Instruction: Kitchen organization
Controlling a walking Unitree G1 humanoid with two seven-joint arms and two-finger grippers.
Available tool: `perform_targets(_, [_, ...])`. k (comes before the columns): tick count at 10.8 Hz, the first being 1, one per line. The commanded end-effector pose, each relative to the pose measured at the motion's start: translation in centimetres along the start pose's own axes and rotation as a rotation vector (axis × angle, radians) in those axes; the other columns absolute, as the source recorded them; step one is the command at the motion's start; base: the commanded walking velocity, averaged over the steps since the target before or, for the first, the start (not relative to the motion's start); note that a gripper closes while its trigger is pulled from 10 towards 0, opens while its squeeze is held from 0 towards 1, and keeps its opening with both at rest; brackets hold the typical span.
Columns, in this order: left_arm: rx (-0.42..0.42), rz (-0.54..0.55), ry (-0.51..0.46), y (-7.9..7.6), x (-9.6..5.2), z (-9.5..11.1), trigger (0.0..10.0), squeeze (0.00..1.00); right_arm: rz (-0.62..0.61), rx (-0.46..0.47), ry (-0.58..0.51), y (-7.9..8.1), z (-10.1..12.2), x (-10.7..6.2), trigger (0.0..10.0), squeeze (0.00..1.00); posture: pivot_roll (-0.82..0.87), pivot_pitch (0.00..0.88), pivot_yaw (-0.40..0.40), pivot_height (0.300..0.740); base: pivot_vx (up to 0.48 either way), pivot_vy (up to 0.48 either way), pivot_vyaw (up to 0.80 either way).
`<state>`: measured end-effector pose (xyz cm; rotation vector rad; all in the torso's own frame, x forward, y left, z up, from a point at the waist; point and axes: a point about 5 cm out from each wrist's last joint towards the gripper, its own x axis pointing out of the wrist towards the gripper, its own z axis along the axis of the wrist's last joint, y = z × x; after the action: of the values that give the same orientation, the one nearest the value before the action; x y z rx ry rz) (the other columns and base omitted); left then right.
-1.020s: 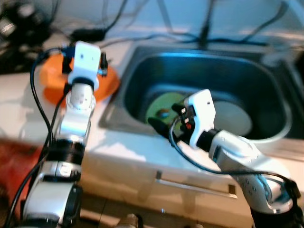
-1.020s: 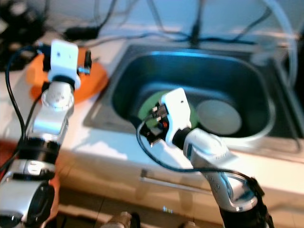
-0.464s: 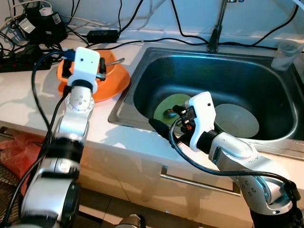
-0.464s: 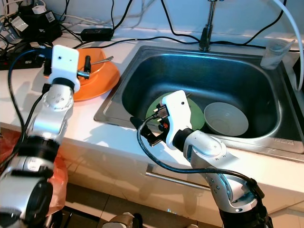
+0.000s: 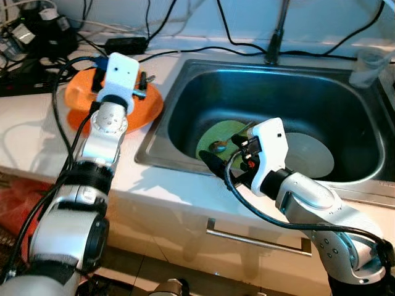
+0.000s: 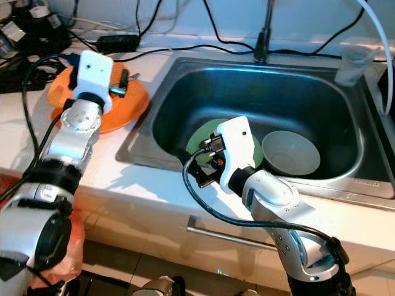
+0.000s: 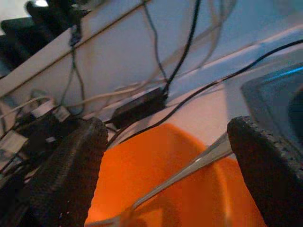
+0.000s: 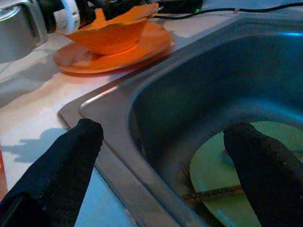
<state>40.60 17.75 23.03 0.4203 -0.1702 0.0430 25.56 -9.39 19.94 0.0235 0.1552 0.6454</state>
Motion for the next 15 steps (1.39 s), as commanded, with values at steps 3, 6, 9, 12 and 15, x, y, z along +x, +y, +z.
perform_targets(3, [-0.007, -0.041, -0.048, 0.1, 0.2, 1.3, 10.0, 0.0, -0.014, 0.011, 0.0, 0.1, 0.0, -0.5, 10.0, 0.0, -0.02, 0.12, 0.128, 0.74, 0.0, 0.0, 0.0])
perform_targets(6, [0.007, -0.071, -0.071, 0.3, 0.1, 1.7, 10.0, 1.0, -0.011, 0.015, 0.002, 0.1, 0.0, -0.2, 10.0, 0.0, 0.0, 0.116, 0.127, 0.74, 0.0, 0.0, 0.0])
perform_targets(9, [0.102, -0.15, 0.004, -0.5, -0.2, -0.2, 10.0, 0.0, 0.016, 0.024, -0.013, 0.5, 0.2, -0.3, 10.0, 0.0, -0.01, 0.111, 0.13, 0.74, 0.0, 0.0, 0.0])
perform_targets(12, [0.166, -0.158, 0.019, -0.6, -0.1, -0.8, 10.0, 0.0, 0.053, 0.019, -0.034, 0.9, 0.6, -0.6, 10.0, 0.0, -0.02, 0.11, 0.134, 0.74, 0.0, 0.0, 0.0])
perform_targets(15, [0.228, -0.173, 0.005, -1.1, 0.1, -1.0, 10.0, 0.0, 0.054, 0.013, -0.041, 1.0, 0.8, -0.9, 10.0, 0.0, -0.03, 0.114, 0.138, 0.74, 0.0, 0.0, 0.0])
